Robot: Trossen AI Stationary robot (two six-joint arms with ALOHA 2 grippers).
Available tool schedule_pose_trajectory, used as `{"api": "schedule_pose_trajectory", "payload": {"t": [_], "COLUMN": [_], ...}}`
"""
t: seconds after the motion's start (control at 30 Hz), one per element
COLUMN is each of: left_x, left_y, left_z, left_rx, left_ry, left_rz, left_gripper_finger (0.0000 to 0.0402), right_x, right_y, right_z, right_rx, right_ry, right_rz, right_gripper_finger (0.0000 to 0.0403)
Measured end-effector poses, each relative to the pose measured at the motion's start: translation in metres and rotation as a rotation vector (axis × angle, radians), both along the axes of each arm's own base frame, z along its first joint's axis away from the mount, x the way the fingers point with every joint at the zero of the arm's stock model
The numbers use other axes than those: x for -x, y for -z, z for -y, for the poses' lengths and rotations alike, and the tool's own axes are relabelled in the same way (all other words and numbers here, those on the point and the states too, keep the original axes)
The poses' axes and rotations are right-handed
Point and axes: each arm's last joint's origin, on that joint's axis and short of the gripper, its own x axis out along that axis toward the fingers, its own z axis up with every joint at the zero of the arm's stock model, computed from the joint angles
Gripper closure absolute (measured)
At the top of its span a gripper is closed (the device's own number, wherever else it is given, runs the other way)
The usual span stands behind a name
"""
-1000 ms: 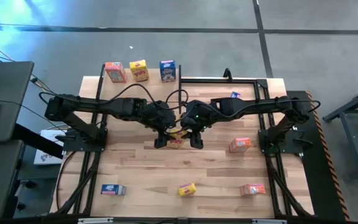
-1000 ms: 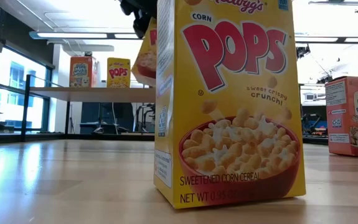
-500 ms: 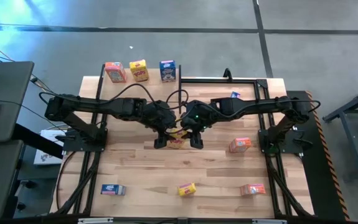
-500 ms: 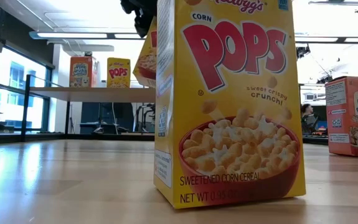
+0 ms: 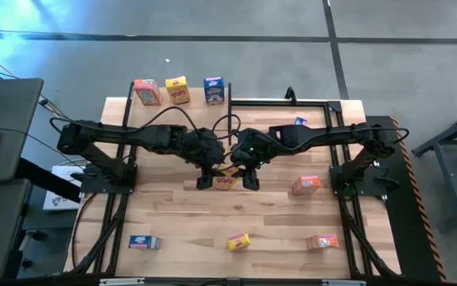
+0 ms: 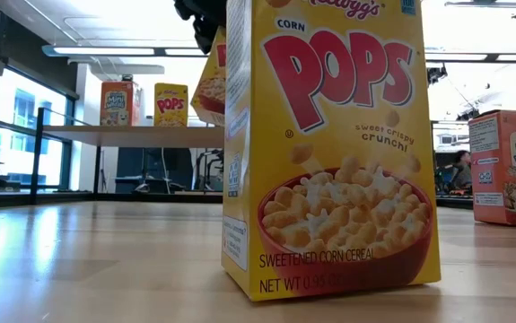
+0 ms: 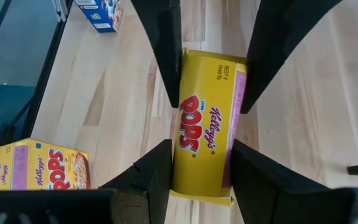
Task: Stack cereal on shelf
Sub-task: Put the top yellow cereal box on the shelf aligned with the other yellow cereal box
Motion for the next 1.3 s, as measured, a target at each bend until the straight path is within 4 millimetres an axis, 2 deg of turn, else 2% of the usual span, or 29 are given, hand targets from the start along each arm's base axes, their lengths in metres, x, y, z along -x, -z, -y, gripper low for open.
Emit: {"api": "schedule_pose_trajectory", "payload": {"t": [0.23,0.73,0.83,1.1,1.3], "left_x": [0.0,0.0,0.0,0.0001,0.0022], "left_y": [0.0,0.0,0.0,0.0002,-0.0012], "left_z": [0.0,0.0,0.0,0.0,-0.0014], "left_rx": [0.0,0.005,0.006,0.006,-0.011], "left_ry": [0.0,-0.005,-0.006,-0.006,0.007], "left_rz": [0.0,-0.001,-0.001,-0.002,-0.002], "left_gripper_finger": [0.0256,0.0253,0.0253,0.0252,0.0252], "right_x": [0.0,-0.0001,-0.0001,0.0001,0.0026], "right_y": [0.0,-0.0003,-0.0002,-0.0002,0.002], "right_z": [0.0,0.0002,0.0005,0.0007,0.0008], "right_rx": [0.0,-0.009,-0.01,-0.003,0.013], "right_ry": [0.0,0.014,0.029,0.03,0.013], "right_rz": [0.0,-0.002,-0.003,-0.004,-0.035], "right_gripper_finger": [0.0263,0.026,0.0245,0.0173,0.0163]}}
